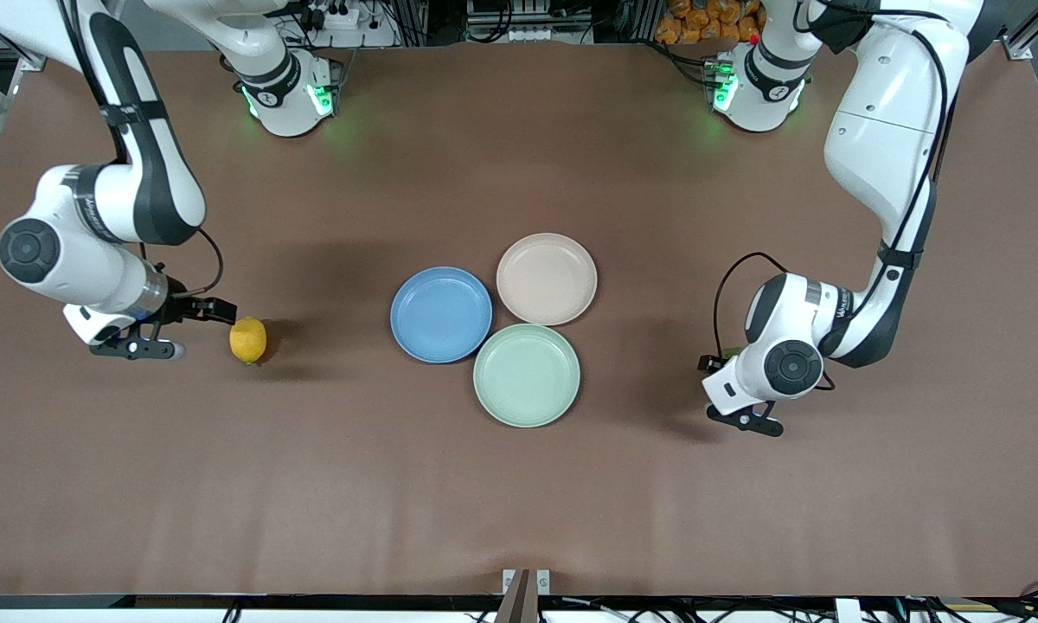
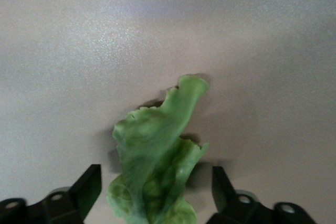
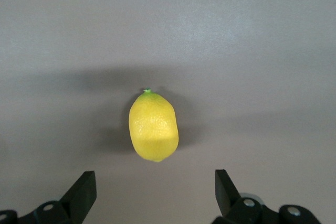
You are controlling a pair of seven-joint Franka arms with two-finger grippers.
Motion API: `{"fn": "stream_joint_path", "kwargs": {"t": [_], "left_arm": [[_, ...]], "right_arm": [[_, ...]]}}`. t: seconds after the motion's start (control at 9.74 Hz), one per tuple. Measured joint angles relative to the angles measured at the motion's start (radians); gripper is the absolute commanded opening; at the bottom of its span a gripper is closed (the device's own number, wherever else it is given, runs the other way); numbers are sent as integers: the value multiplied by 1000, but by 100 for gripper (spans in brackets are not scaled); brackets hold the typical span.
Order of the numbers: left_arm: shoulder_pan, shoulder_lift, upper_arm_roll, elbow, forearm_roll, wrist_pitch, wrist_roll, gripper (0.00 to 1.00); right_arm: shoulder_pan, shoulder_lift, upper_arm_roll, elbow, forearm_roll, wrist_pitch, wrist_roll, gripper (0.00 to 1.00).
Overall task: Place lemon and lettuce in plates
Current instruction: 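Close the right gripper on the lemon while the left gripper grasps the lettuce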
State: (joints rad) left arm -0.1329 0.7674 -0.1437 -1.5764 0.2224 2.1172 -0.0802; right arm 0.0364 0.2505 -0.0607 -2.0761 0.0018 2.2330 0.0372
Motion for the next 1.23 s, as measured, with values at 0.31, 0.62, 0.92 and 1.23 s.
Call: {"fn": "stream_joint_path", "kwargs": {"t": [0.31,0.62,0.92,1.23], "left_arm": [[-1,-1,-3,6,0,0,0,0],[1,-6,-2,10,0,0,-7,0],[1,-71,-14,-39,0,-9,-35,0],[1,-185,-14,-180,0,-9,-37,0]], "right_arm": [[8,51,2,-23,0,77,0,100],[12,87,2,-65,0,198,0,100],[21,121,3,-89,0,272,0,100],[21,153,3,-113,0,339,0,100]]}}
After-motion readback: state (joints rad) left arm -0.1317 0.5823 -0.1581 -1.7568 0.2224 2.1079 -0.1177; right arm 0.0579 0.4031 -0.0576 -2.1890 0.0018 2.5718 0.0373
